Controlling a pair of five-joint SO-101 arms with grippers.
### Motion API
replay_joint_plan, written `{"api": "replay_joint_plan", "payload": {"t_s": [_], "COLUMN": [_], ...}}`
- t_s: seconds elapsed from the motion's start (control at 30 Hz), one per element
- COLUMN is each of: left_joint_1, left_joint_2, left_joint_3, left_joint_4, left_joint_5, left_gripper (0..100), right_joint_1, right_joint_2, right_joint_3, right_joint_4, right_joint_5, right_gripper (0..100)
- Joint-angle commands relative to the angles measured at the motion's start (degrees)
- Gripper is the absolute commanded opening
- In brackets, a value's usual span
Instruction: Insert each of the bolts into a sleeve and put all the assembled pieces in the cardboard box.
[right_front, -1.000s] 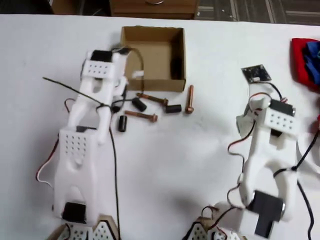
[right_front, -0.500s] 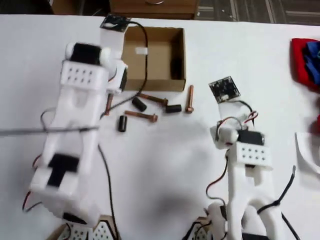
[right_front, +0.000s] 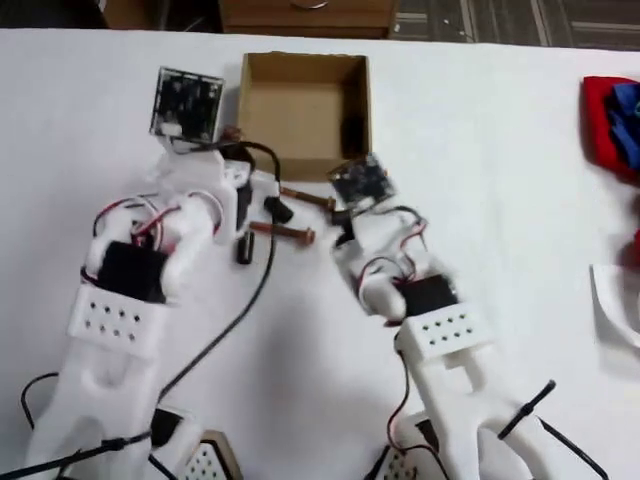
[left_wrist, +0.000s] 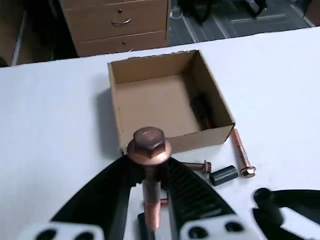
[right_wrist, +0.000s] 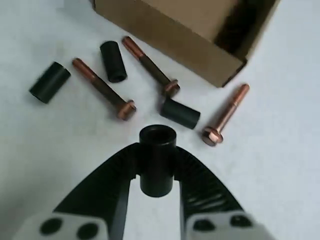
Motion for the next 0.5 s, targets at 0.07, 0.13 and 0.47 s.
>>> {"api": "replay_joint_plan", "payload": {"t_s": [0.07,0.13,0.47], "left_joint_1": [0.8,0.8,0.7], "left_joint_2": [-2.5,-2.5,-2.6], "left_joint_3": [0.3,0.2,-0.4], "left_joint_4": [-2.8,-3.3,-4.6], "left_joint_5": [14.3,17.0,17.2], "left_gripper": [3,3,3], "right_joint_1": [-3.6,-3.8,-3.8], "right_joint_2": [-1.8,-1.8,-1.9], "right_joint_3": [-0.3,-0.3,-0.3], "right_joint_4": [-5.9,-7.7,-16.2], "right_joint_5": [-0.5,-0.6,-15.6], "right_gripper": [2.0,2.0,2.0]}}
